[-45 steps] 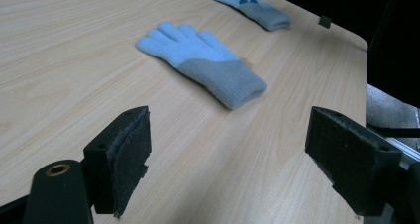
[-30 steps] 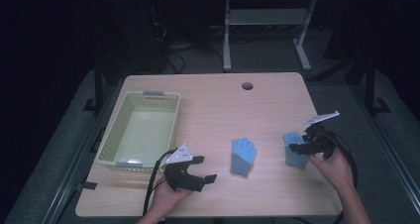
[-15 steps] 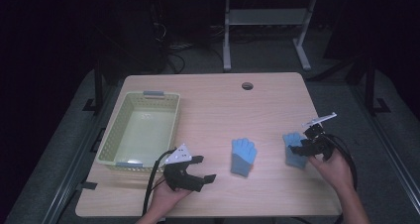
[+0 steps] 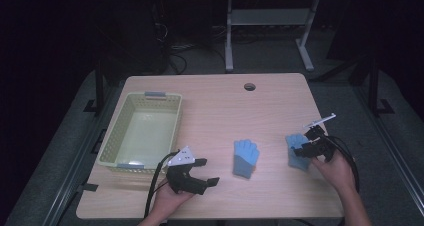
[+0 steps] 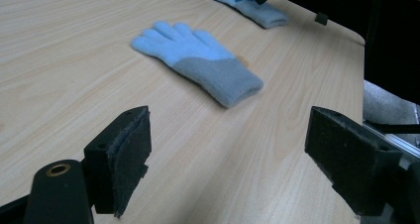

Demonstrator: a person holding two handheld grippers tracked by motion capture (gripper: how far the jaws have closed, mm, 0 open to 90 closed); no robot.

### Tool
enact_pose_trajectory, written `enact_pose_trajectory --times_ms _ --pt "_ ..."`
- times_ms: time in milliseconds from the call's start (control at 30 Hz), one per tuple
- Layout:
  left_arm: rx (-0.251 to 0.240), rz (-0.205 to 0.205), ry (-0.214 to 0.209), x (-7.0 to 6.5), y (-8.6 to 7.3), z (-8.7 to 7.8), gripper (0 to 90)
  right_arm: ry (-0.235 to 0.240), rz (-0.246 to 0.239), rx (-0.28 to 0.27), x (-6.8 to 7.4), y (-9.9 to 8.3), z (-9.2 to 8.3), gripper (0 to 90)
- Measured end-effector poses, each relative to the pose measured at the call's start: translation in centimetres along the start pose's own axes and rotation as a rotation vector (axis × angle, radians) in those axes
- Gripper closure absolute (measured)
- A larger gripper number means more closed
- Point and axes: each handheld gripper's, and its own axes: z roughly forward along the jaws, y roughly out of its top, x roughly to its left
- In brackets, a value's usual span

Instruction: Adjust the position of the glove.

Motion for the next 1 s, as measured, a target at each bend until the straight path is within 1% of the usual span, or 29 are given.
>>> enact_pose_trajectory --times_ms 100,267,333,433,500,600,667,733,767,833,933,967,1000 --pt "0.001 0.006 -0.003 -0.03 0.01 -0.07 17.6 -0.017 -0.004 0.06 0.24 0.01 0.76 58.9" --pt "-0.002 -0.006 -0.005 0.02 -0.03 -0.14 17.6 -0.032 -0.012 0.066 0.4 0.05 1.08 61.6" --pt "-0.005 -0.003 -0.005 -0.04 -0.02 -0.09 17.6 -0.044 -0.018 0.074 0.6 0.09 1.09 62.4" --pt "-0.004 -0.015 -0.009 -0.22 -0.14 0.17 17.9 -0.055 -0.026 0.07 0.77 0.09 1.13 65.0" --pt "0.003 -0.013 -0.013 -0.24 -0.24 0.26 17.9 -0.053 -0.019 0.072 0.82 0.08 1.13 66.0" --pt "0.001 -0.015 -0.018 -0.34 -0.27 0.35 17.9 -0.049 -0.019 0.07 0.8 0.04 1.12 68.2" --pt "0.001 -0.015 -0.02 -0.33 -0.27 0.36 17.9 -0.047 -0.022 0.061 0.82 -0.04 1.12 71.0" --pt "0.003 -0.013 -0.019 -0.29 -0.27 0.35 17.9 -0.044 -0.015 0.049 0.71 -0.14 1.12 74.9" --pt "0.004 -0.018 -0.02 -0.25 -0.26 0.3 17.9 -0.031 -0.004 0.046 0.64 -0.21 1.09 77.0" --pt "-0.004 -0.023 -0.02 -0.24 -0.17 0.22 17.9 -0.028 0.023 0.034 0.48 -0.35 1.05 79.8" --pt "-0.001 -0.019 -0.017 -0.23 -0.02 0.04 17.9 -0.023 0.029 0.024 0.39 -0.48 1.04 81.5" --pt "-0.01 -0.019 -0.017 -0.25 0.02 -0.02 17.9 -0.024 0.029 0.021 0.34 -0.51 1.03 82.0" --pt "-0.007 -0.009 -0.014 -0.21 0.05 -0.07 17.9 -0.015 0.042 0.017 0.18 -0.58 0.99 82.9"
